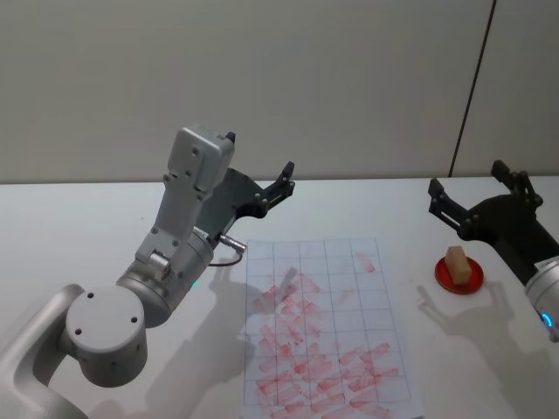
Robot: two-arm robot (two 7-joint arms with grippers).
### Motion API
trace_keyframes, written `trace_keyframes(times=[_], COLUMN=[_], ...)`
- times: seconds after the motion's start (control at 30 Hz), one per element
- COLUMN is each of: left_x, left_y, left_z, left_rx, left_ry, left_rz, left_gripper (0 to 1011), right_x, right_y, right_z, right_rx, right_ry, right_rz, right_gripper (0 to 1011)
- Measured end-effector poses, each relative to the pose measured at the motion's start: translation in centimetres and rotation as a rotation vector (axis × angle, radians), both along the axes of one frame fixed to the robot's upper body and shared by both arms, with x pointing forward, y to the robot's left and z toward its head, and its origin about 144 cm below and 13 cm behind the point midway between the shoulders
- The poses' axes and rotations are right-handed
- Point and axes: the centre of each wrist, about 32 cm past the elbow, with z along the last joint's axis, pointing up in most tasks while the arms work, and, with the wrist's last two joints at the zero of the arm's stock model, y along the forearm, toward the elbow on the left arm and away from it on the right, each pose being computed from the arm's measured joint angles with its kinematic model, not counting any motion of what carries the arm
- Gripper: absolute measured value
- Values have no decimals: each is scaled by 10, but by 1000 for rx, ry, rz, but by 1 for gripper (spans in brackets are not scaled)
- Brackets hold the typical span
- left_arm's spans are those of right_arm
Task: Use the one hand to pick up the stamp and affix it onto the A4 paper.
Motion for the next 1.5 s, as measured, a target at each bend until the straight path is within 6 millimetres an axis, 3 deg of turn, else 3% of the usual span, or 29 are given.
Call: trace_keyframes(times=[0.57,1.5], left_x=[0,0], left_y=[0,0], left_z=[0,0], left_rx=[0,0], left_ry=[0,0], left_rz=[0,0], left_gripper=[1001,1001], right_x=[3,28], right_y=[18,24], right_z=[1,-5], right_rx=[6,-42], right_ry=[125,421], right_rz=[-94,-205], right_gripper=[1001,1001])
